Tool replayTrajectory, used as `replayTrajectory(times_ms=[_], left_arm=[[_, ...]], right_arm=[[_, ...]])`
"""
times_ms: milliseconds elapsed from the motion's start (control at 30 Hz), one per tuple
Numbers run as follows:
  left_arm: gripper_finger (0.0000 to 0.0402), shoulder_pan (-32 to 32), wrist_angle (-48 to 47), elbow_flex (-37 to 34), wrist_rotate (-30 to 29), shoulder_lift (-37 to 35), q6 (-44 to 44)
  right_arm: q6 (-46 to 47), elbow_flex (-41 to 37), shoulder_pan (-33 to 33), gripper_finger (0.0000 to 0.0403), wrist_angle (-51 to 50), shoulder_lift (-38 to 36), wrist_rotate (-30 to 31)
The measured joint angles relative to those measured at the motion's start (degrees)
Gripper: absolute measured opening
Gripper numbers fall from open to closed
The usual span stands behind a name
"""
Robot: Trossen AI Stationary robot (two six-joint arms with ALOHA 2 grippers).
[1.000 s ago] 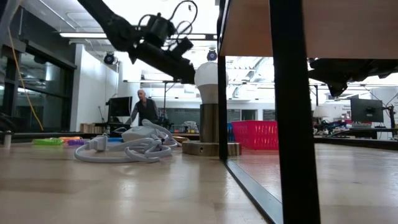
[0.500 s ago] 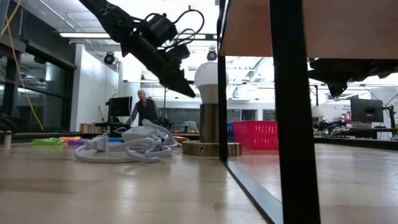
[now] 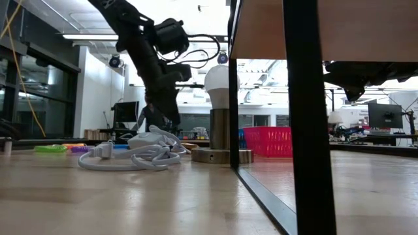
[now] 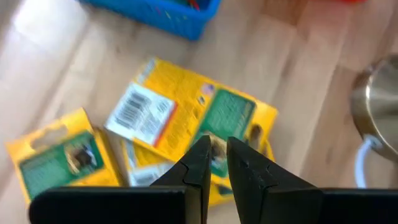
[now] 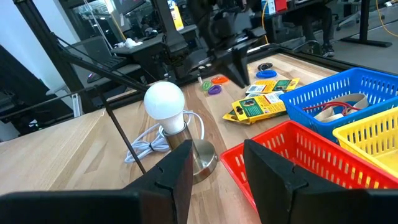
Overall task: Pick & Place Office Desk Supplies
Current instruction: Put the right yellow crayon box into the yellow bin
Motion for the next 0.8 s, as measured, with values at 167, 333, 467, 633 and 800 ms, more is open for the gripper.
replayTrajectory(times_ms=[167,333,467,633,800], left_arm=[[0.0049,-2.1,-2.2,0.0,-2.5,-1.7,-2.4],[0.0049,-4.9,-4.2,0.0,-7.3,-4.2,-2.2],[0.0049,-7.3,-4.3,-1.2,-8.9,-4.4,0.3],[0.0049,-9.8,-3.3,-4.2,-12.1,-4.4,0.5],[0.0049,-12.7,-2.0,-7.2,-14.8,-4.4,1.6]], right_arm=[[0.0,0.0,0.0,0.0130,0.0,0.0,0.0],[0.0,0.0,0.0,0.0130,0.0,0.0,0.0],[0.0,0.0,0.0,0.0130,0.0,0.0,0.0],[0.0,0.0,0.0,0.0130,0.0,0.0,0.0],[0.0,0.0,0.0,0.0130,0.0,0.0,0.0]])
